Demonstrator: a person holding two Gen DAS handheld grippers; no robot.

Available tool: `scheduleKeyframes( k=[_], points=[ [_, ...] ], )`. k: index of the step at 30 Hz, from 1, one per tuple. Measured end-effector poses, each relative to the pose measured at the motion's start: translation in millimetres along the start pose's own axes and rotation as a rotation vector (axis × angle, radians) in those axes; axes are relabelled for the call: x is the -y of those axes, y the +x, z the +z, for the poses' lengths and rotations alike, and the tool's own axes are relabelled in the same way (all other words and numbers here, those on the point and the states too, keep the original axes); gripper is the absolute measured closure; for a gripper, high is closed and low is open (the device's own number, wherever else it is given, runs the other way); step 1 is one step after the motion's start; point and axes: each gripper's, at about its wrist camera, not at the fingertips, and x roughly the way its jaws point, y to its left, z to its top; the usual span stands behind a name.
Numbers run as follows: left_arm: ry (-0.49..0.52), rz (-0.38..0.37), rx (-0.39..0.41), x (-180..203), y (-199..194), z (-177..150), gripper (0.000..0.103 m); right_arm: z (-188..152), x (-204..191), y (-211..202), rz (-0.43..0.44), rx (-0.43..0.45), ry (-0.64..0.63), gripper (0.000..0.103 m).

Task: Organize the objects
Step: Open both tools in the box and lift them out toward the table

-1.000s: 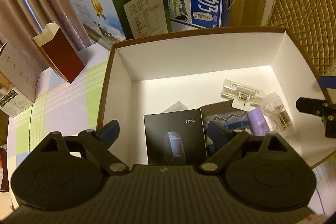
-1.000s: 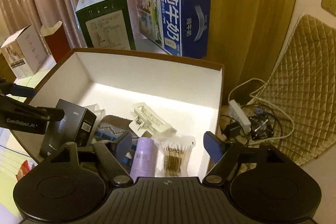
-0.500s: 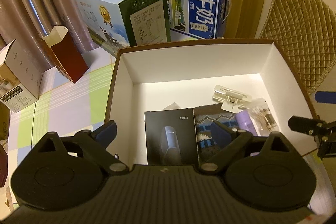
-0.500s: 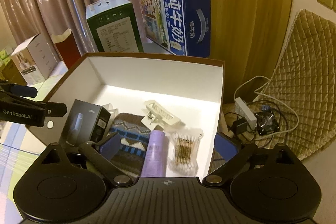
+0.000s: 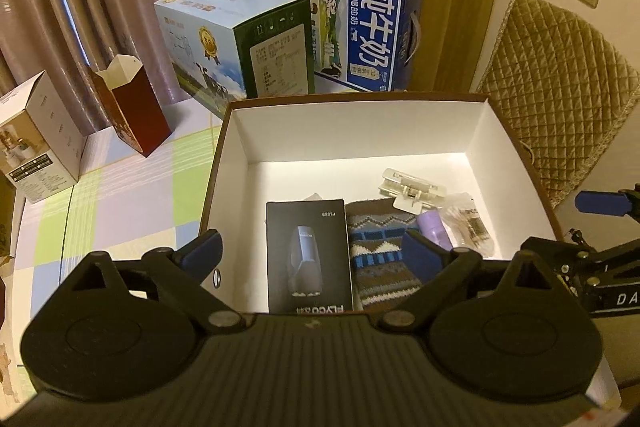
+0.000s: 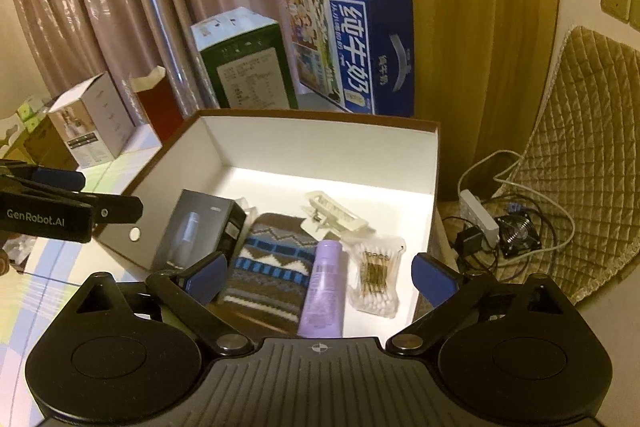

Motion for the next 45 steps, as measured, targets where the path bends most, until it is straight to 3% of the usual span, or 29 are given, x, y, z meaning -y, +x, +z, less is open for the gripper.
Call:
scheduleKeyframes(
  k=[12, 24, 45],
  points=[
    [-0.047, 0.002, 0.028, -7.1, -48.1, -34.3, 0.008, -20.0, -22.5, -32.3, 0.033, 0.015, -0.009, 0.006],
    [-0.129, 0.011, 0.007, -26.7, -88.3, -83.4, 0.008, -50.6, -35.7, -58.2, 0.043, -0.007, 0.0, 0.006],
    [-0.168, 0.029, -0.056, -37.2, -115.1, -138.3, 0.008, -82.9, -65.4, -76.8, 0.087, -0.051, -0.015, 0.006]
  ],
)
